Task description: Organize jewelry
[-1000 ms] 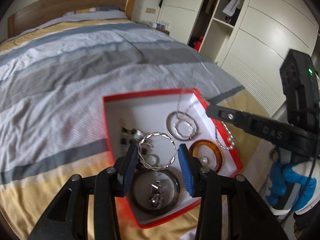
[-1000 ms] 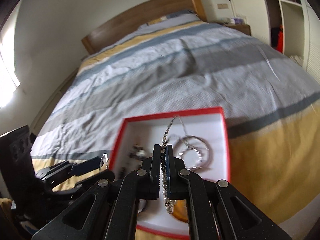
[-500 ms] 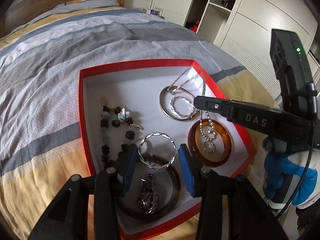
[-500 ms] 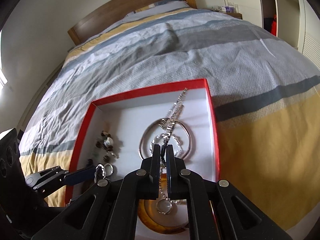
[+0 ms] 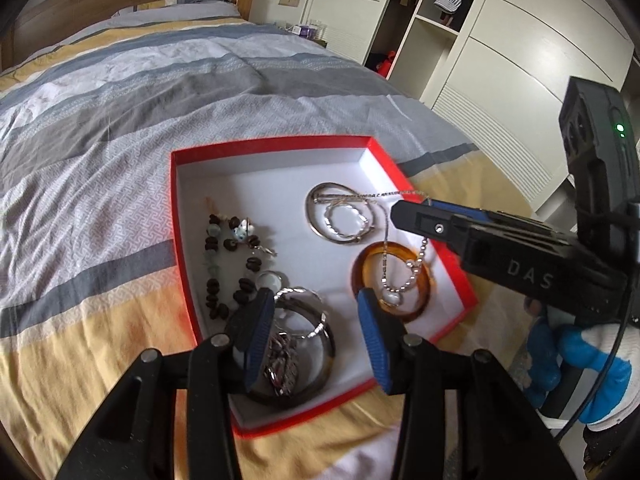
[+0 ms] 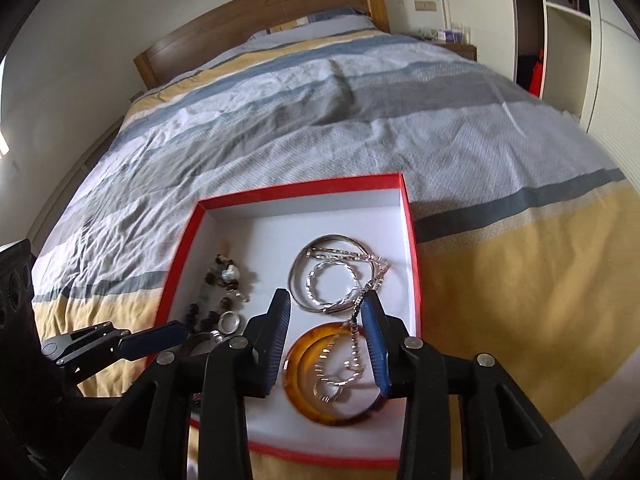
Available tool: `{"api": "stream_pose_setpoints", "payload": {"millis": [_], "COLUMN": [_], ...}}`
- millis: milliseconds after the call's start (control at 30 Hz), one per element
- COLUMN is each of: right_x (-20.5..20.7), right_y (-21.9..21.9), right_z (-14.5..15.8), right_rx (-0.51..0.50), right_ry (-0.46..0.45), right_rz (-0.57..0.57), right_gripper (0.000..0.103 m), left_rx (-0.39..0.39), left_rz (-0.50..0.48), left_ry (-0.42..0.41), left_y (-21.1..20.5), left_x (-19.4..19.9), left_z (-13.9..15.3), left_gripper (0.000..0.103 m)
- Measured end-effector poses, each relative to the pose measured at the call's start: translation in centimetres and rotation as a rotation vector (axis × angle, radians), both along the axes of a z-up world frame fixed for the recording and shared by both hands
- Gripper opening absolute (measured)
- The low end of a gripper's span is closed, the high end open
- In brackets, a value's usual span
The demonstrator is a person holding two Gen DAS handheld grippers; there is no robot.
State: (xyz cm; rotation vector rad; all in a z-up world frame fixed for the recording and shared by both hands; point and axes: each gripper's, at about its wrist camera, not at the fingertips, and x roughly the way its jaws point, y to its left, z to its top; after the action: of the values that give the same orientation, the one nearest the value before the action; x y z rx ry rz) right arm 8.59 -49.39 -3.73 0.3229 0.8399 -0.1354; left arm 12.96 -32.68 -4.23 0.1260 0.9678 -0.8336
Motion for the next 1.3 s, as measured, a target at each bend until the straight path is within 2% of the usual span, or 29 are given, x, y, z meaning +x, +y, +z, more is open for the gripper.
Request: {"api": "stream_pose_setpoints", "payload": {"millis": [267,467,533,667,800,1033,1133,1200,1300], "right_x": [-3.5,-6.5,-7.3,-9.3,-10.7,-13.1,-14.0,-14.7,-15.6], "right_y": [1.6,3.0,3.9,7.3,10.8,17.2,19.5,21.0,22.8], "right_z": [3.2,4.7,4.9,5.9,6.9,8.7,9.2,9.4,9.6], "right_rx": [-0.035,-0.016,-0.021,-0.039,-0.055,-0.091,-0.132,-0.164,-0.199], "right_ry": [-0.04,-0.067,-0.067,-0.082,-0.105,-0.147,-0.169,-0.178,-0.198], "right_rz": [-0.004,-0.034,-0.036,-0.013,0.027,0.072,0.081,0.086,0.099], "right_gripper": [0.04,0.041,0.043,0.048,0.055,0.076,0.083,0.093,0.1], "left_rx": [-0.008,-0.006,-0.006,-0.007,0.02,0.046,0.044,0.057,0.058], "left_rz": [0.033,0.133,0.176,0.251,0.326,0.438,0.488,0.532,0.58], "left_ry": [-0.022,-0.045,-0.063,-0.106,-0.175,-0.228,-0.249,-0.265,-0.277], "left_y": [3.2,8.2,10.2,13.6,16.9,22.7,25.0,26.6,28.5], "left_x": [-2.7,-4.5,-5.5,-7.3,-9.6,-12.9,-14.1,-14.9,-15.7], "left_z": [2.8,5.2,6.1,7.6,8.9,9.8,10.1,10.4,10.6], "left_gripper": [0.045,0.046,0.05,0.051,0.051,0.051,0.051,0.051,0.051]}}
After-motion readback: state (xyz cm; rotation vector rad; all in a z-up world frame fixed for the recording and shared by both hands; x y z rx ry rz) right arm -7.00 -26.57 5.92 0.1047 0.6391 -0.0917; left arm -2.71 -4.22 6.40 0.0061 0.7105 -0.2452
